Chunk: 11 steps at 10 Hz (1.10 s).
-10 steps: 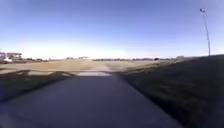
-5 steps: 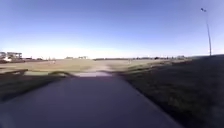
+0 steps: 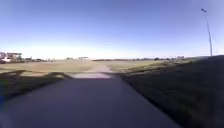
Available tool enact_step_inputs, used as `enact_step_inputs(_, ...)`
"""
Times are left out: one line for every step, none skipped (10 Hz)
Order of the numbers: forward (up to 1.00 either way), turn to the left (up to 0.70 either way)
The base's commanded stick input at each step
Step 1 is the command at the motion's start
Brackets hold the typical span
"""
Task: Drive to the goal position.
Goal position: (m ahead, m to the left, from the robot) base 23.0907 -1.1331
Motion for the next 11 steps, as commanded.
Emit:
enact_step_inputs(0.7,0.0)
enact_step_inputs(0.7,0.0)
enact_step_inputs(0.7,0.0)
enact_step_inputs(0.7,0.0)
enact_step_inputs(0.7,0.0)
enact_step_inputs(0.7,0.0)
enact_step_inputs(0.7,0.0)
enact_step_inputs(0.7,0.0)
enact_step_inputs(0.7,0.0)
enact_step_inputs(0.7,0.0)
enact_step_inputs(0.7,0.0)
